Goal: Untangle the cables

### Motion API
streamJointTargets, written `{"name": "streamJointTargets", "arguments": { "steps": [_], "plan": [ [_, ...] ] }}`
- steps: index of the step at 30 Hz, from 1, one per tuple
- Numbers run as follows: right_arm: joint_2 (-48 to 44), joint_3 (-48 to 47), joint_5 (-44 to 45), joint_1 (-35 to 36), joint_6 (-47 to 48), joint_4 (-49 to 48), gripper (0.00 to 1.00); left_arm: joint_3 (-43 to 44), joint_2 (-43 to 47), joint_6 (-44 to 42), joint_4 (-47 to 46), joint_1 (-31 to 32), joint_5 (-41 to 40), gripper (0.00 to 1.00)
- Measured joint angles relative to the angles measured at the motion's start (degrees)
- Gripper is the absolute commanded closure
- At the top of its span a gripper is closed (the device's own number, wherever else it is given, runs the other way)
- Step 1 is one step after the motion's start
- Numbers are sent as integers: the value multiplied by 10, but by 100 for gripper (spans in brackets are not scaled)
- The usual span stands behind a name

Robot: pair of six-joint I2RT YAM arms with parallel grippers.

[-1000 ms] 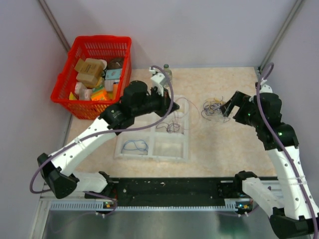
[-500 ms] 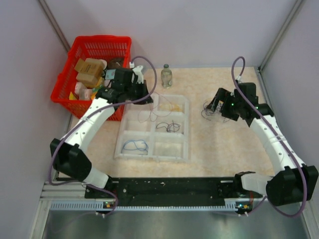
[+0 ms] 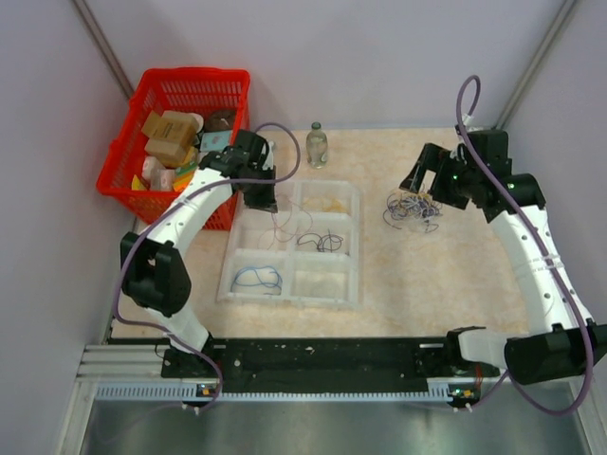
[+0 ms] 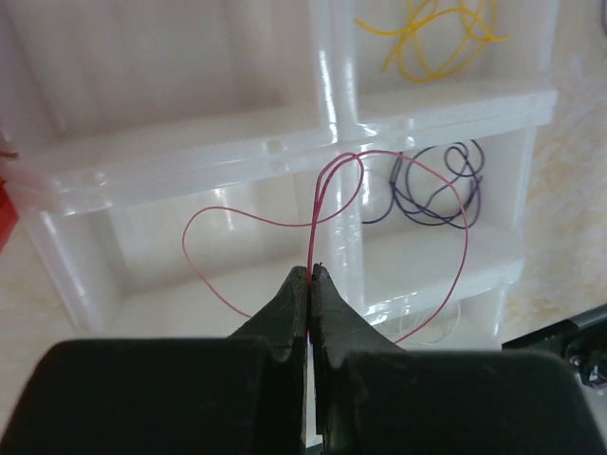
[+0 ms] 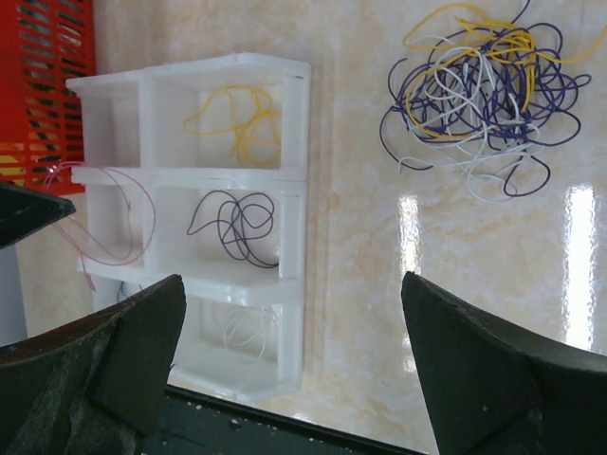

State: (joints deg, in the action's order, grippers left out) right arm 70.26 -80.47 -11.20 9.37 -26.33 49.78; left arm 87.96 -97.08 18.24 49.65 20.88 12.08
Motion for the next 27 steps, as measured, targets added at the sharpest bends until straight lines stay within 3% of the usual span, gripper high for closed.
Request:
{"name": "streamJointTargets", "arguments": {
  "steps": [10,16,24,27],
  "plan": [
    [37,-2,18,-7,21,8,5,4,-41,-9,50,-7,-138,100],
    [60,-3,19,-12,19,8,5,35,-112,-8,87,-3,-193,100],
    [92,-15,21,-13,9,3,5,-2,-103,-4,82,13,-250,100],
    [96,-21,22,-13,5,4,5,-57,-66,-4,56,14,-265,100]
  ]
}}
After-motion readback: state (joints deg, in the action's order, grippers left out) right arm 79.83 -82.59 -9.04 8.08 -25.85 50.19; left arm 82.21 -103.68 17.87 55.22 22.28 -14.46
